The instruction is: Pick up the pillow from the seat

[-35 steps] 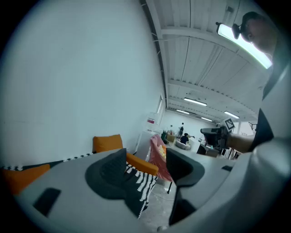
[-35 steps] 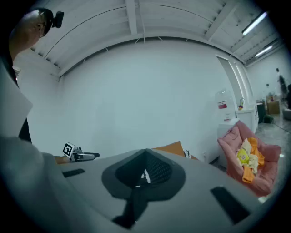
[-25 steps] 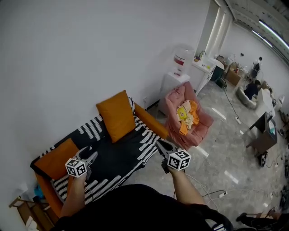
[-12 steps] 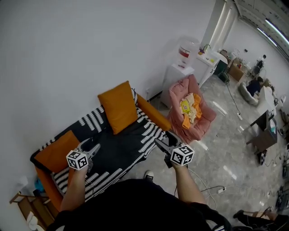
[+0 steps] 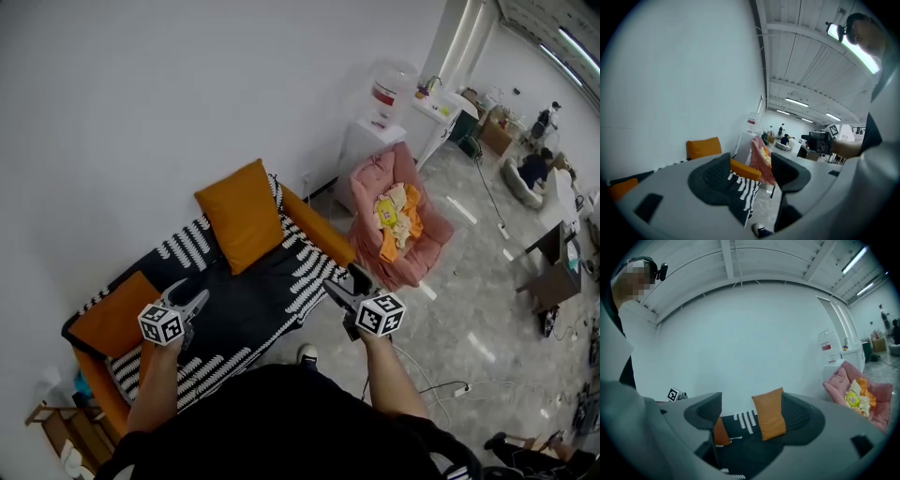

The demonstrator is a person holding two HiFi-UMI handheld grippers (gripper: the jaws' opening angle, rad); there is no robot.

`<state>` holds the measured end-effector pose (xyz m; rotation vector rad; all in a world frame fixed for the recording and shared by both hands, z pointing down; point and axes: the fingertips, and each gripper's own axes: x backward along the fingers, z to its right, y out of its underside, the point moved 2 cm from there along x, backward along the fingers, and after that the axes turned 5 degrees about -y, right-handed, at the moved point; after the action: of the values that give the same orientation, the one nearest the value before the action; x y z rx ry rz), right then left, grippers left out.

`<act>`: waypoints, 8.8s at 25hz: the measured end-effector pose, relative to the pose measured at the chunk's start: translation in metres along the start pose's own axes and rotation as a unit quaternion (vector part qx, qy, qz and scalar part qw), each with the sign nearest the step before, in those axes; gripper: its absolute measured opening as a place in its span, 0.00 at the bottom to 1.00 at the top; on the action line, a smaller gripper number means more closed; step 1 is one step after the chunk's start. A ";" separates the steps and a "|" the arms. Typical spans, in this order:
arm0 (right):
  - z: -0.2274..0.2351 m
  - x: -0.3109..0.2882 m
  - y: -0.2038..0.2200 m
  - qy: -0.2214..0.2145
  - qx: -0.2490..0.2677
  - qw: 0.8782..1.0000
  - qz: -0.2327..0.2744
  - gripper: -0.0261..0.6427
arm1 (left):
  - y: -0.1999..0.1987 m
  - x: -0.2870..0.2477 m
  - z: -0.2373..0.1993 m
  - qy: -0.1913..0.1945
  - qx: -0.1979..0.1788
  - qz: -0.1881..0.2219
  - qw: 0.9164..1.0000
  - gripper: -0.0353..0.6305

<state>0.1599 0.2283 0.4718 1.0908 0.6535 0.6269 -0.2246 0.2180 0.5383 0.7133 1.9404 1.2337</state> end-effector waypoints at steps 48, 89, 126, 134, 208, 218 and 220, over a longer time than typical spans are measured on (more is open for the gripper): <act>0.230 -0.042 -0.040 -0.086 -0.018 0.994 -0.061 0.63 | -0.016 -0.187 0.063 -0.106 0.027 -0.005 0.994 0.64; 0.259 -0.195 -0.045 -0.091 -0.028 0.989 -0.116 0.63 | -0.023 -0.252 -0.078 -0.132 0.082 -0.033 0.987 0.68; 0.234 -0.361 -0.030 -0.064 -0.032 0.985 -0.160 0.64 | -0.029 -0.289 -0.241 -0.086 0.105 -0.068 0.988 0.68; 0.236 -0.374 -0.020 -0.067 -0.028 0.982 -0.174 0.64 | -0.020 -0.279 -0.245 -0.087 0.106 -0.076 0.988 0.68; 0.406 -0.674 0.124 -0.175 -0.098 0.925 -0.321 0.69 | 0.057 -0.430 -0.377 -0.241 0.175 -0.184 0.937 0.73; 0.402 -0.706 0.141 -0.213 -0.165 0.910 -0.315 0.71 | 0.067 -0.450 -0.390 -0.231 0.193 -0.190 0.935 0.74; 0.396 -0.712 0.144 -0.220 -0.173 0.906 -0.316 0.71 | 0.068 -0.452 -0.391 -0.228 0.198 -0.189 0.934 0.74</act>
<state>-0.0305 -0.4819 0.8511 0.5962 0.4367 -0.0771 -0.2678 -0.3030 0.8371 0.7031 1.8236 0.3968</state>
